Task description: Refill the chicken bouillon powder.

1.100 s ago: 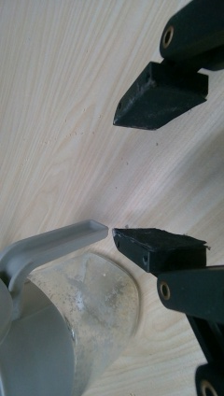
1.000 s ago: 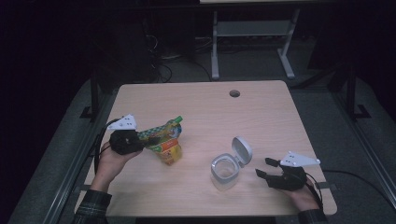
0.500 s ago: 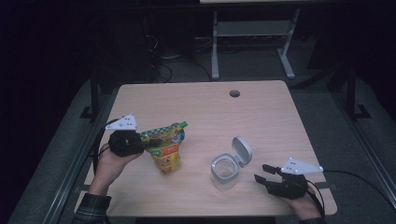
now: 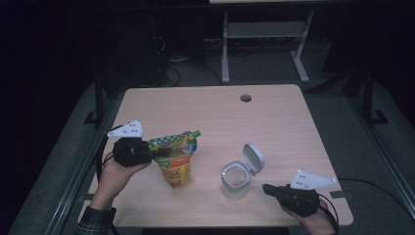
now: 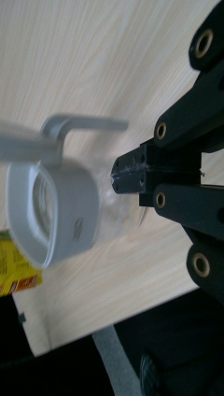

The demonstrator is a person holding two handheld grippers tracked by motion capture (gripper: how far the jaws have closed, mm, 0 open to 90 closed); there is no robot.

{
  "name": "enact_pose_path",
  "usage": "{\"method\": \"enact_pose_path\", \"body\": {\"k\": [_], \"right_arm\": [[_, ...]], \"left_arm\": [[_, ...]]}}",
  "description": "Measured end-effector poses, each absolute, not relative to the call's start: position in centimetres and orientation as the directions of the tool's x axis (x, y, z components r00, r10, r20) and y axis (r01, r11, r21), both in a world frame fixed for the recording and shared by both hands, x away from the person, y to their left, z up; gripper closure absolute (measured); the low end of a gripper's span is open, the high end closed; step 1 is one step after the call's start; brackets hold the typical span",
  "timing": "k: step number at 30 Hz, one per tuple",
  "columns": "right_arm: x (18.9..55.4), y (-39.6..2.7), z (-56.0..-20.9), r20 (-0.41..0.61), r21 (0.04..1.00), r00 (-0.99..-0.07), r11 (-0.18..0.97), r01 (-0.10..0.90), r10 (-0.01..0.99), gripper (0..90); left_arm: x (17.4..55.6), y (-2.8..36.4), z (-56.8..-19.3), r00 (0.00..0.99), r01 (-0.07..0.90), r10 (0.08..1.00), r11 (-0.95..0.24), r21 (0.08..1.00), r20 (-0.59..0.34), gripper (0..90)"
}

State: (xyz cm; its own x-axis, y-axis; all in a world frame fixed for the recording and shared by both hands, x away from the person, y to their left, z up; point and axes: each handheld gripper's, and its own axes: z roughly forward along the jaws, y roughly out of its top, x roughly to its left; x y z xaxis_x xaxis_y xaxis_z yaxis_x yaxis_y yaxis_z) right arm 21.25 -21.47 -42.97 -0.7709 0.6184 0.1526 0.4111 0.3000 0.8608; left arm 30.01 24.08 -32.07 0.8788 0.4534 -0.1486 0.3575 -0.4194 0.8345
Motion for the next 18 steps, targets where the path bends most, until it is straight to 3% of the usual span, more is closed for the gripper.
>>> {"method": "enact_pose_path", "body": {"k": [18], "right_arm": [[21.2,-16.4,-40.3,0.104,0.903,-0.821,0.292,0.314,0.562,89.8]], "left_arm": [[28.7,23.7,-29.7,0.890,0.326,0.434,-0.397,0.858,-0.137,90.0]]}}
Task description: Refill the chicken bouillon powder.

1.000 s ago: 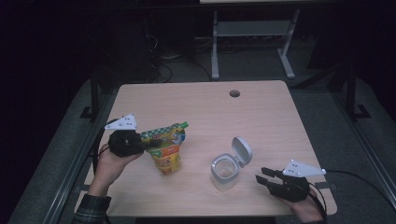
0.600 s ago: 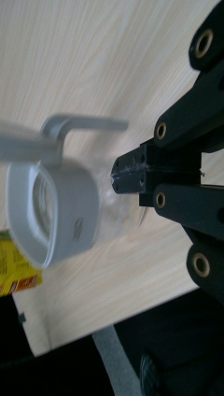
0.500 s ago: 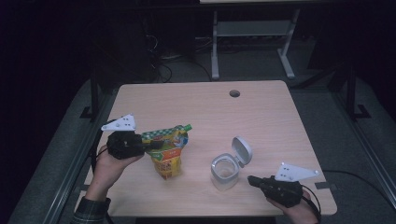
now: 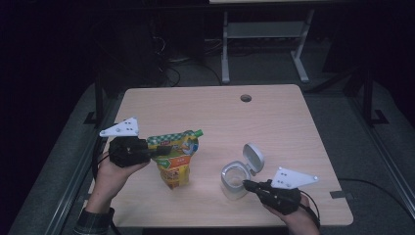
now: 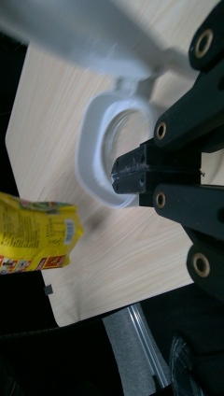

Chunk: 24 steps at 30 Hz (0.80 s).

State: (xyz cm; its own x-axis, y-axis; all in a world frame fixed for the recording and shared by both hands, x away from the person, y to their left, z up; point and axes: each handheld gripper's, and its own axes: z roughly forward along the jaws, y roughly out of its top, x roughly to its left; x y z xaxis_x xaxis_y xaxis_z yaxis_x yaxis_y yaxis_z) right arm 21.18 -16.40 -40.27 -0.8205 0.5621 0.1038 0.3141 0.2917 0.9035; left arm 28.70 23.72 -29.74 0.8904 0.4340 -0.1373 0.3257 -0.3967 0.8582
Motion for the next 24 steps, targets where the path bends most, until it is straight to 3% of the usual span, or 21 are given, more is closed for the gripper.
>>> {"method": "enact_pose_path", "body": {"k": [8,24], "right_arm": [[22.1,-13.4,-39.9,0.093,0.899,-0.839,0.317,0.303,0.536,89.7],[23.8,-9.3,-39.3,0.088,0.902,-0.810,0.298,0.312,0.580,89.8]], "left_arm": [[28.4,23.2,-29.3,0.892,0.330,0.428,-0.399,0.855,-0.144,90.0],[27.4,22.9,-28.2,0.916,0.303,0.370,-0.391,0.869,-0.153,90.0]]}}
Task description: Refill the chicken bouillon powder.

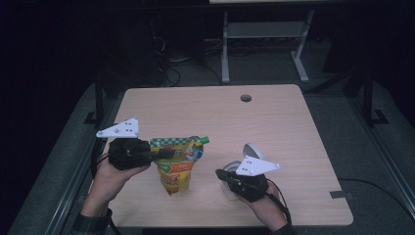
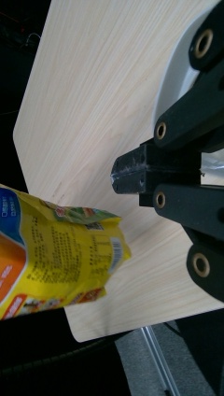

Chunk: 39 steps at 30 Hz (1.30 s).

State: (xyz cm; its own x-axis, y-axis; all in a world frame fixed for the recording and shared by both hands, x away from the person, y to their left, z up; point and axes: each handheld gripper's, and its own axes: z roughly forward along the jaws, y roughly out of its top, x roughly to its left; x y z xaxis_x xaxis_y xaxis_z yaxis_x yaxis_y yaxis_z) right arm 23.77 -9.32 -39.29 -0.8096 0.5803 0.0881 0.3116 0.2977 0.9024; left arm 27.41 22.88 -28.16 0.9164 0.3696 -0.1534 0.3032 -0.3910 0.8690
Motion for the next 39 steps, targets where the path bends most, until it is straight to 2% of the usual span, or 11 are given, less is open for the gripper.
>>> {"method": "enact_pose_path", "body": {"k": [21,39], "right_arm": [[24.4,-4.2,-39.5,0.093,0.903,-0.819,0.299,0.309,0.566,89.8],[23.3,-3.4,-40.7,0.073,0.915,-0.859,0.309,0.260,0.507,89.9]], "left_arm": [[25.7,20.9,-24.5,0.946,0.238,0.297,-0.358,0.903,-0.131,90.0],[26.8,17.9,-24.6,0.948,0.236,0.289,-0.371,0.898,-0.130,90.0]]}}
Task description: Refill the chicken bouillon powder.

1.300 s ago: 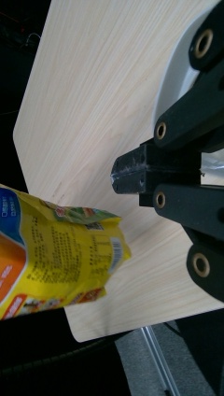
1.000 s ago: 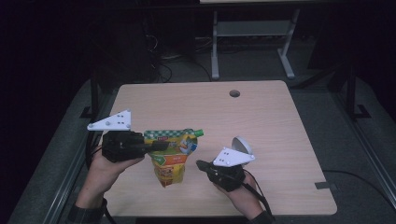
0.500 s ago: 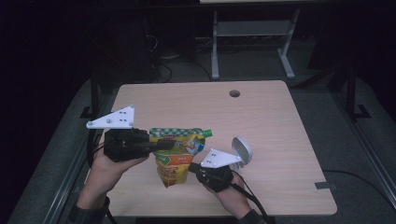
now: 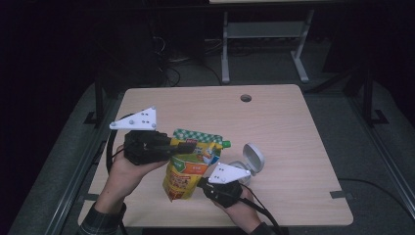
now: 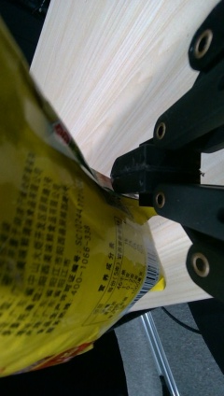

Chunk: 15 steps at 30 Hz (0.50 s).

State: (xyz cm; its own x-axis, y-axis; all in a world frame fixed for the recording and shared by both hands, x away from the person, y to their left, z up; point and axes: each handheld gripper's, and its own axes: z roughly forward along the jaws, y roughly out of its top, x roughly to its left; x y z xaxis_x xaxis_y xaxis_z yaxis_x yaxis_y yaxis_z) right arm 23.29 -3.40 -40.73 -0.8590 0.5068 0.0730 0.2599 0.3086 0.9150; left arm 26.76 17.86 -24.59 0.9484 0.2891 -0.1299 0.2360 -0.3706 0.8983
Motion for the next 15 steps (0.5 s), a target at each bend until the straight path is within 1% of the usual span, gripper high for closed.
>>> {"method": "enact_pose_path", "body": {"k": [15], "right_arm": [[22.7,-2.6,-41.8,0.075,0.922,-0.899,0.314,0.227,0.431,90.0]], "left_arm": [[27.8,15.1,-25.7,0.951,0.250,0.276,-0.419,0.873,-0.140,90.0]]}}
